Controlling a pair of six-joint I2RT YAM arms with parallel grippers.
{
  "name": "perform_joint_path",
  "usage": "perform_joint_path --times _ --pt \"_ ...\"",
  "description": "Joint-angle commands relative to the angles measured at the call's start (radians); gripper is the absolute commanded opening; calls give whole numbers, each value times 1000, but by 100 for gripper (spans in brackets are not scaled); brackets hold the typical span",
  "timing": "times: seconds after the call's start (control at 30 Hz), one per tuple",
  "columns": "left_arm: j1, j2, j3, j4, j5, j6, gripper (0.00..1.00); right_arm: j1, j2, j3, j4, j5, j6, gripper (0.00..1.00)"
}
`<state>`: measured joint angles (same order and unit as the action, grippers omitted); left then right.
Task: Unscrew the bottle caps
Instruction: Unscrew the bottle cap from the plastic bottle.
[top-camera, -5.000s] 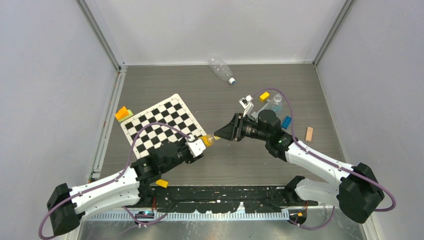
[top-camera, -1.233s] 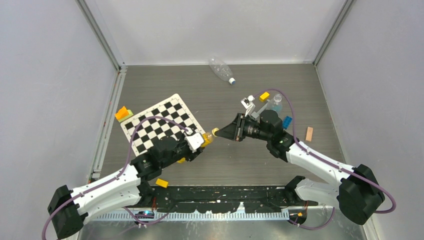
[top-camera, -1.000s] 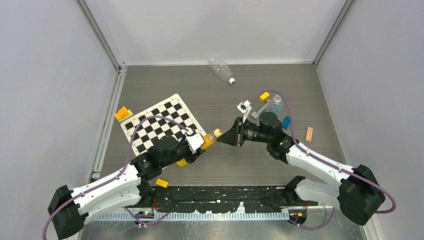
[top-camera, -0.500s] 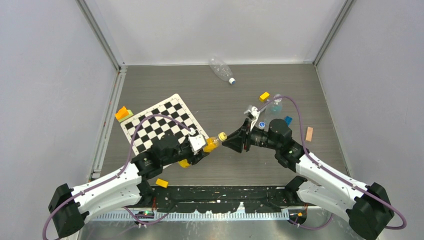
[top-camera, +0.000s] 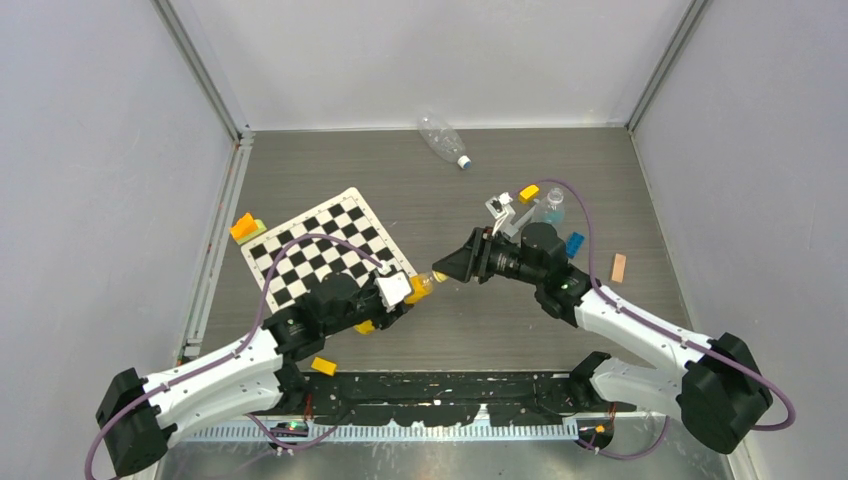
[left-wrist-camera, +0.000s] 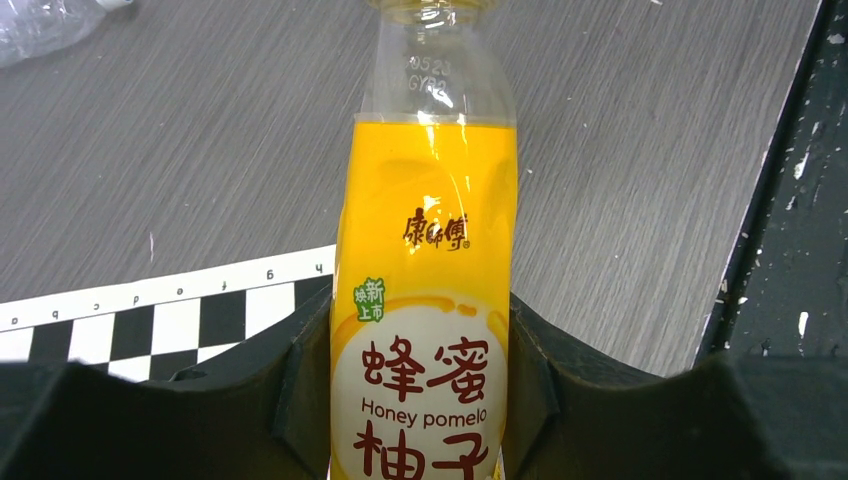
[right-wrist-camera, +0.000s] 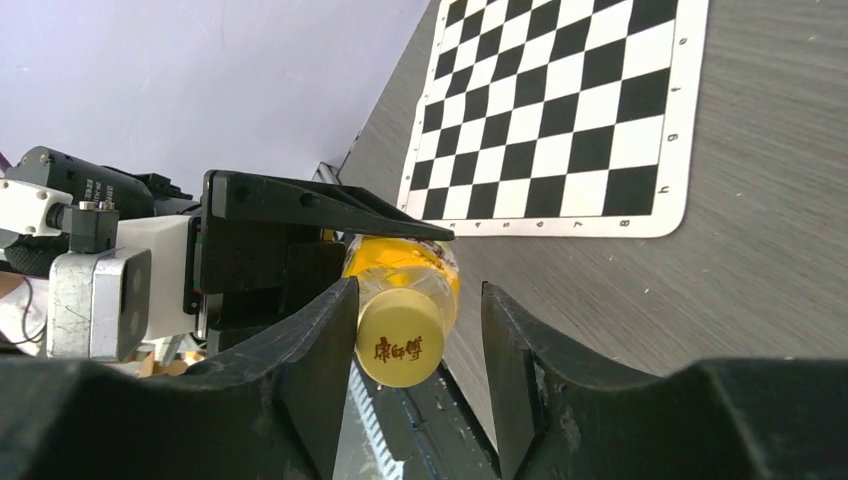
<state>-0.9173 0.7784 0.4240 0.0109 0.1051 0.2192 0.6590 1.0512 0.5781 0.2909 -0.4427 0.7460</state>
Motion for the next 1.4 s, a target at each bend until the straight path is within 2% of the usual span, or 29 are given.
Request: perform_joint_path --times 0.0,0.23,0.43,0.83,0.93,1.03,1.1,1.2,1.27,1.37 --pt "-5 -21 15 54 -40 17 0 -1 22 51 56 -75 46 53" --pt "-5 -25 16 54 -50 19 0 -3 -40 29 10 -28 6 58" --pt "-5 -22 16 63 -33 19 0 -5 -64 26 0 -10 5 54" --pt "-5 -3 16 85 -15 0 0 -6 17 51 13 -57 19 52" --pt "-5 -9 12 86 -14 -1 0 -6 19 49 17 -53 18 45" --pt "-5 -14 9 83 -15 -3 0 -8 16 45 30 -49 19 43" --pt "-6 -16 11 81 -12 -6 0 -7 14 42 34 -45 20 39" --pt "-6 -17 10 82 -8 -9 0 -7 11 30 56 -64 -4 16" --pt "-5 -18 10 83 3 -7 0 -7 2 16 70 -106 -67 6" --pt "-6 -6 26 55 53 -6 0 -7 -33 -10 86 -200 -198 1"
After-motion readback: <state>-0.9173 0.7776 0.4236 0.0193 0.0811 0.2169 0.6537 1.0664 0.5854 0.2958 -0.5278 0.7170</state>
